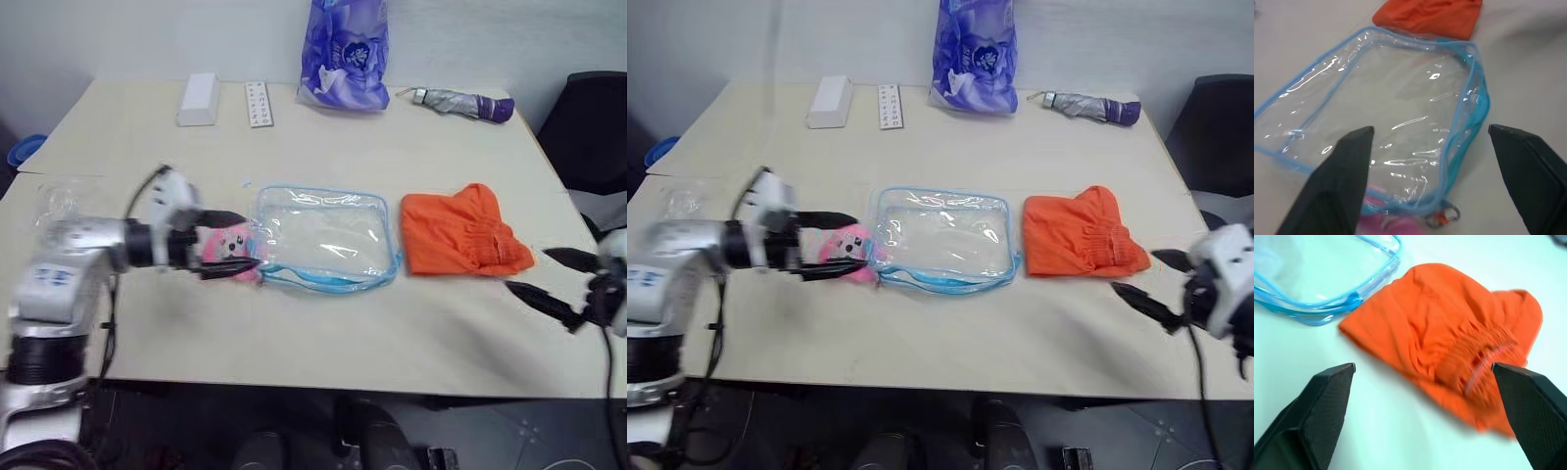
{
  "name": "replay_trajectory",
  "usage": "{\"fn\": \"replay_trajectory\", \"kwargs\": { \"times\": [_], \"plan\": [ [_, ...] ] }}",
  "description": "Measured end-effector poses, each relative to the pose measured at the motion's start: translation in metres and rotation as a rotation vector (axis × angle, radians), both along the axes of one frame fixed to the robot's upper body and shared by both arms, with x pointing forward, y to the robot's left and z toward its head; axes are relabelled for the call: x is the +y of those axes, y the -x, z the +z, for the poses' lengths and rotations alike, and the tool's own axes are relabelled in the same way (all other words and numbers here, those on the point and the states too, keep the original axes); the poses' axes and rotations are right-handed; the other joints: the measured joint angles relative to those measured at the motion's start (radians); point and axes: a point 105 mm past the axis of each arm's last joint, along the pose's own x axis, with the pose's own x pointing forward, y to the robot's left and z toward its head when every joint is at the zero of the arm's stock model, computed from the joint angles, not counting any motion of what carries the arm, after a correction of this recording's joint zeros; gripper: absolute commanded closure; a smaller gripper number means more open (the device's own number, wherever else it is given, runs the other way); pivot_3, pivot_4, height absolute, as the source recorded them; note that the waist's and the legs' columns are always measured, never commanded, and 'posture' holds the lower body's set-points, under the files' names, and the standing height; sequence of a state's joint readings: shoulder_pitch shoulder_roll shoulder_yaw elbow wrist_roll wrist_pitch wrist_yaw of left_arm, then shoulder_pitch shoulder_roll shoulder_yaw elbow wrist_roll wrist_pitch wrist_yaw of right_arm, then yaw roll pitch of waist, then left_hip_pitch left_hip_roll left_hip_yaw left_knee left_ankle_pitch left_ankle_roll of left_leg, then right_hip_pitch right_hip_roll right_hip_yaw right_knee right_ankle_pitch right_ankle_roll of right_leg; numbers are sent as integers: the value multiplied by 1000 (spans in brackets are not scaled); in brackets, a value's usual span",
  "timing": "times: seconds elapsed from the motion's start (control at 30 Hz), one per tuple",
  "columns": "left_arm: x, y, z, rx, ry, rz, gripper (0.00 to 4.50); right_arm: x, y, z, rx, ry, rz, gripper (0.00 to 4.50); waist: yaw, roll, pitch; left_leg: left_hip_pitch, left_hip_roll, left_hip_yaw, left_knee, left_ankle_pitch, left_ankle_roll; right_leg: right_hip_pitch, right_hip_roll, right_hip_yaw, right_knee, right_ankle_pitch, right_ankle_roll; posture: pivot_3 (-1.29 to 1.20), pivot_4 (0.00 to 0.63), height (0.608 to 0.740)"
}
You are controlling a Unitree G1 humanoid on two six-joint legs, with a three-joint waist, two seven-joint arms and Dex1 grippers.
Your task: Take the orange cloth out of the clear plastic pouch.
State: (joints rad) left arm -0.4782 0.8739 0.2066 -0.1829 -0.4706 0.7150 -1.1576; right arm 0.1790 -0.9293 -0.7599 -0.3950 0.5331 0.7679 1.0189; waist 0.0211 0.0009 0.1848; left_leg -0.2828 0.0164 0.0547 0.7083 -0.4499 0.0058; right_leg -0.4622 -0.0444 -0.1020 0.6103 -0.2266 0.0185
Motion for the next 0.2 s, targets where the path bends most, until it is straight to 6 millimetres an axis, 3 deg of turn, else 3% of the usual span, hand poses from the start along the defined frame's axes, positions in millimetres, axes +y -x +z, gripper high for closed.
{"fn": "replay_trajectory", "kwargs": {
  "times": [0.13, 0.2],
  "plan": [
    [46, 33, -10, 150, -128, 35, 5, -22, 32, -11, 150, -80, -24, 0, -3, 0, 0, 2, 0, 2, -5, 0, 0, 0, 0, 1, -2, 0, 0, 0, 150, 740],
    [55, 40, -18, 188, -138, 34, 5, -32, 36, -14, 164, -100, -58, 0, -1, 0, 0, 2, -1, 2, -5, 0, 1, 0, 0, 2, -5, 0, 0, 0, 150, 740]
  ]
}}
